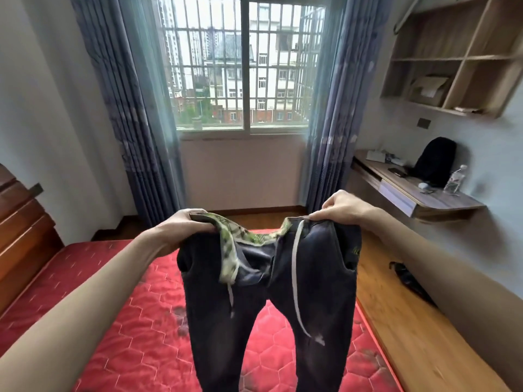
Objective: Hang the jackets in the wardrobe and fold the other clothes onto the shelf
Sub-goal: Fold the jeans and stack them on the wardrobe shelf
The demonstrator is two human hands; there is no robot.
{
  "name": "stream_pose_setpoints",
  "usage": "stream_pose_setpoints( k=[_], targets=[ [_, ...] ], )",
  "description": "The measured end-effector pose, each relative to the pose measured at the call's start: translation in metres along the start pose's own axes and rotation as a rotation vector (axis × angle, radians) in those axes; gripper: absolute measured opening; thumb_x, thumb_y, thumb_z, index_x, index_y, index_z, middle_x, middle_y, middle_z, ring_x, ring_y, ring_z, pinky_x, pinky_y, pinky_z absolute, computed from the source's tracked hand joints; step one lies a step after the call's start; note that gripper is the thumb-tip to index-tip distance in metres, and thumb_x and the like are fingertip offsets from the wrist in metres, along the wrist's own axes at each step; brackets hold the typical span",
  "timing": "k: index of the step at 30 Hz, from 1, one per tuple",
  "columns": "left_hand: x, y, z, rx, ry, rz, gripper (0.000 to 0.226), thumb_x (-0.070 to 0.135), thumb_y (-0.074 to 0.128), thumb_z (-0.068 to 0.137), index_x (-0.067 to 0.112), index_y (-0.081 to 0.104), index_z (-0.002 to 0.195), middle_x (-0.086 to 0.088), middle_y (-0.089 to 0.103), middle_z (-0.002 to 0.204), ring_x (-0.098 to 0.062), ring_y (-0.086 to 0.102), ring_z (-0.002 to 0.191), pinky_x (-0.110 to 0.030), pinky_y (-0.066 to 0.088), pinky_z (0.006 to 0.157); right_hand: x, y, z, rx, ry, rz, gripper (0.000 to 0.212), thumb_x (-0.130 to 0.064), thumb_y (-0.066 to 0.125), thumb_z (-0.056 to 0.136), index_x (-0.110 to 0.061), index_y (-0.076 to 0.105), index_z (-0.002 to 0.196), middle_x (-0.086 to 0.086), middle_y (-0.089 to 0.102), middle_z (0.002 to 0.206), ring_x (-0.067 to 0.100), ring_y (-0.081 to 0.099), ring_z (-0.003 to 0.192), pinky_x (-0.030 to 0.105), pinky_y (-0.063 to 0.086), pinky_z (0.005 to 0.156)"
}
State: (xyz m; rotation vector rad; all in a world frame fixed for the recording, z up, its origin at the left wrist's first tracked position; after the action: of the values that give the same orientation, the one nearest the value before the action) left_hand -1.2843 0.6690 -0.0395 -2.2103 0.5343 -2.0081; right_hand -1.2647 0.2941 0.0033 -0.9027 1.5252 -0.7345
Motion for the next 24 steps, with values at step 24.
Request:
stream_pose_setpoints(
  k=[24],
  targets=[
    [0.026,0.117,-0.003,0.284,0.325,0.030,0.011,0.024,0.070,0.098,0.023,0.064,0.089,0.010,0.072,0.082,-0.004,0.065,0.075,-0.036,0.055,0.080,-0.063,0.081,-0.010,0.126,-0.060,0.651,0.034,-0.039,0.070,0.091,-0.007,0.078,0.098,0.012,0.079,0.092,0.024,0.076,0.081,0.046,0.066,0.072]
  ],
)
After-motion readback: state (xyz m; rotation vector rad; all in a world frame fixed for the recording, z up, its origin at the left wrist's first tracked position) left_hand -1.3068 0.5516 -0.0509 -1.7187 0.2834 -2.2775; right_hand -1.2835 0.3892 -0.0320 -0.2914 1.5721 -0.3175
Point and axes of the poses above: each hand's wrist, its own z-axis towards the middle knuckle, its own y-axis out of the palm, x = y × z, the point moved 4 cm from there along z, towards the middle knuckle
